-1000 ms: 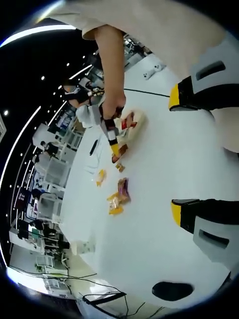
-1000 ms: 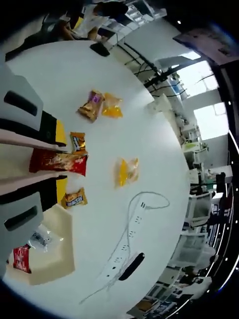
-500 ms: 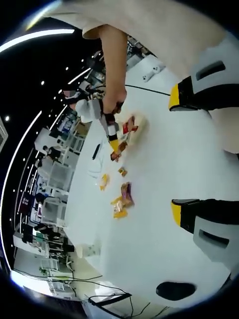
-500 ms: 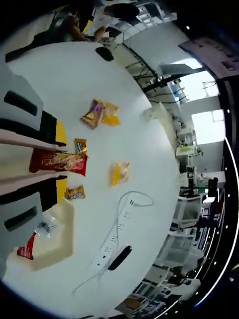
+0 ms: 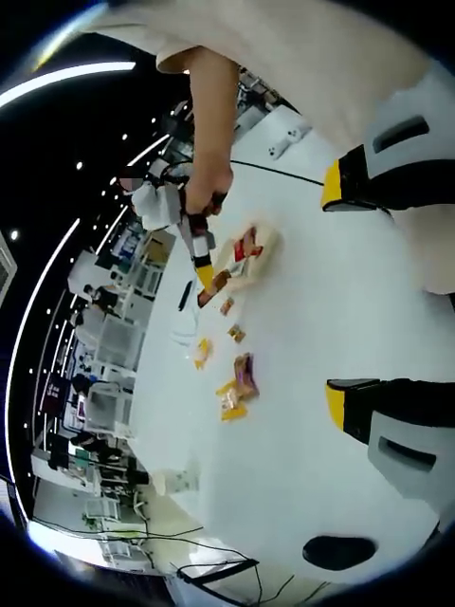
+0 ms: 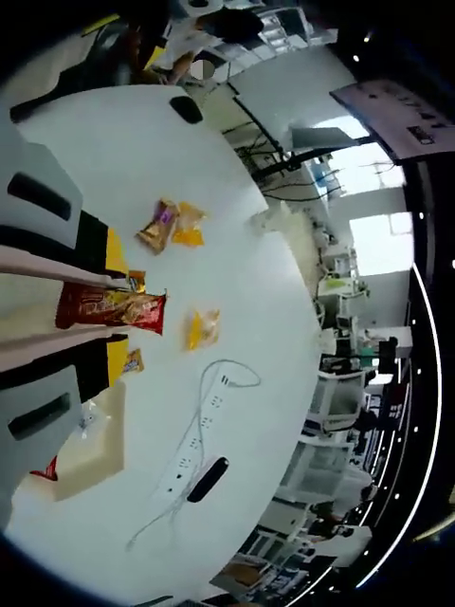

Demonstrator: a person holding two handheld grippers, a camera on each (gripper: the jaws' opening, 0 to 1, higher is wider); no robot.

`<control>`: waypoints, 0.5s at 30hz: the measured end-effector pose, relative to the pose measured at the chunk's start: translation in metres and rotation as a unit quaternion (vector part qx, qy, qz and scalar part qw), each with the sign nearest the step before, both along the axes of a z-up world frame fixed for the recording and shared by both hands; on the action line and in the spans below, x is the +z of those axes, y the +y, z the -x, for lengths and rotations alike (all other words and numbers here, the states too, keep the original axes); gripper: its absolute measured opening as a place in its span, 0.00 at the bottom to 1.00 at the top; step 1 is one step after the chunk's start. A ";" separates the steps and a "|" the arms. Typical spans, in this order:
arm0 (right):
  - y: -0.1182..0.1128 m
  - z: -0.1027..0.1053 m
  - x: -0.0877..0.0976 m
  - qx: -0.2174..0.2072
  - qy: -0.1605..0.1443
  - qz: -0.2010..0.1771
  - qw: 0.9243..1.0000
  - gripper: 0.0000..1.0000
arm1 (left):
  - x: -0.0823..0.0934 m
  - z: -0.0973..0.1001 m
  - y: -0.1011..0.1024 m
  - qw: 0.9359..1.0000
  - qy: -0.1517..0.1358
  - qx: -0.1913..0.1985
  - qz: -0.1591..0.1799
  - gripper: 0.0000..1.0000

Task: Place the target food into the container with the food tongs after gripping and lifting it, then release it inside without dropping or visibly crushing the food.

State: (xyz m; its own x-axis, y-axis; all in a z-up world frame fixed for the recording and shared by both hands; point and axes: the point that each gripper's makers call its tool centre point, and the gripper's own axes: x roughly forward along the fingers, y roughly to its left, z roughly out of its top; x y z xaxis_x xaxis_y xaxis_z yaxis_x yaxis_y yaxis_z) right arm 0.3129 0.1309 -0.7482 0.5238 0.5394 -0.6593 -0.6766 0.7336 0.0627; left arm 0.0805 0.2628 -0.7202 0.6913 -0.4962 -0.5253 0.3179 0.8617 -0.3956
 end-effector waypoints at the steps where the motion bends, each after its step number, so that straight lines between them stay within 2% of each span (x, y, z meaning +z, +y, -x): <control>1: 0.000 0.000 0.001 0.000 -0.001 -0.001 1.000 0.22 | 0.000 0.000 0.000 1.000 -0.001 0.000 0.000 0.71; 15: -0.018 -0.006 0.023 -0.028 -0.029 -0.014 0.999 0.22 | 0.001 0.005 -0.003 1.000 -0.006 -0.003 -0.001 0.71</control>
